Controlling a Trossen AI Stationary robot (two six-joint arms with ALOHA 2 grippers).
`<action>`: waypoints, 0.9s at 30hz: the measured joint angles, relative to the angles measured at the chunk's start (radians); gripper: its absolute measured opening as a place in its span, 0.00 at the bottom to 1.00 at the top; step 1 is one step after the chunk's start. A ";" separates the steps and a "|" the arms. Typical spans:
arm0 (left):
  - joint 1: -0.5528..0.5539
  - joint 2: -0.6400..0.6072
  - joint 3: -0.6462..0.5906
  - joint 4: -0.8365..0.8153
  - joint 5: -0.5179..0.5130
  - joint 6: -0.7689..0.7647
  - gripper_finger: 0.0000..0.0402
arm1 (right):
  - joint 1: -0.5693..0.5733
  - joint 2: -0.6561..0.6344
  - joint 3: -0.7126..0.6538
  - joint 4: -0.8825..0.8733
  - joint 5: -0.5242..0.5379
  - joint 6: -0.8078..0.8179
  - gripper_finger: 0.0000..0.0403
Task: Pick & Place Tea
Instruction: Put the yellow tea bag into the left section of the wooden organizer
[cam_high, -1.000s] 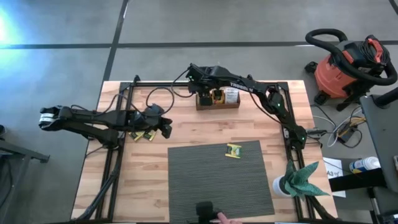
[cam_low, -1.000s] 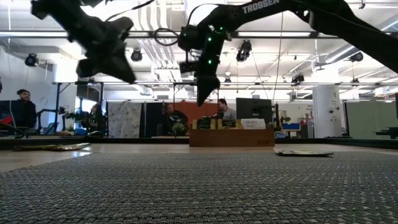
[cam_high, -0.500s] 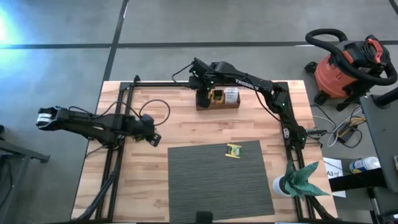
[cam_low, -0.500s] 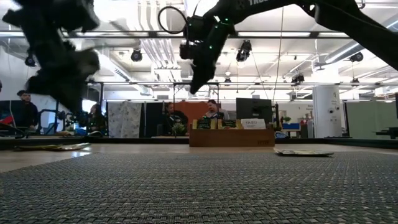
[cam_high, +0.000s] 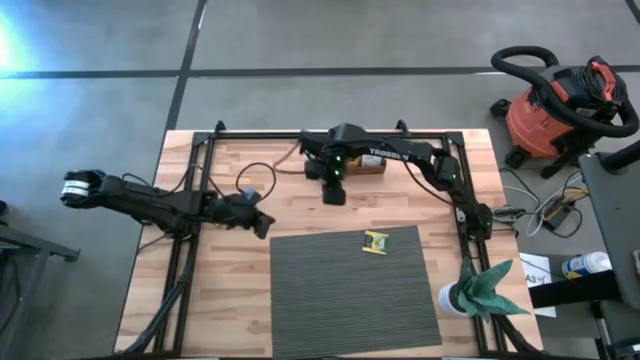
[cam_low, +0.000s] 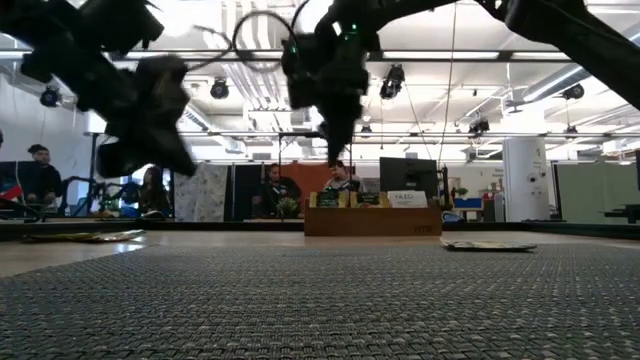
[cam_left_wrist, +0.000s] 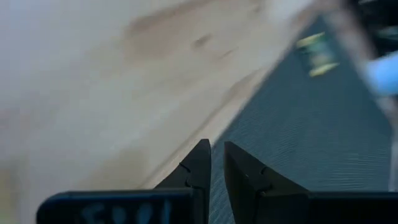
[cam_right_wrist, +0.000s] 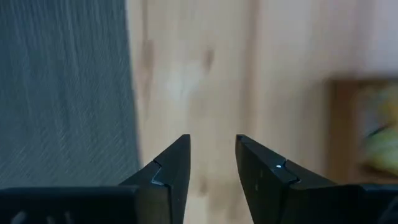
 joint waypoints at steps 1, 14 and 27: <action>0.000 0.005 -0.003 0.060 0.000 0.039 0.10 | 0.005 -0.003 -0.022 -0.026 -0.010 0.007 0.30; 0.019 0.295 -0.010 0.469 0.134 0.244 0.10 | 0.093 -0.410 -0.727 0.312 -0.059 0.459 0.30; 0.009 0.631 0.170 0.507 0.343 0.302 0.10 | 0.257 -0.596 -1.163 0.472 -0.033 0.684 0.30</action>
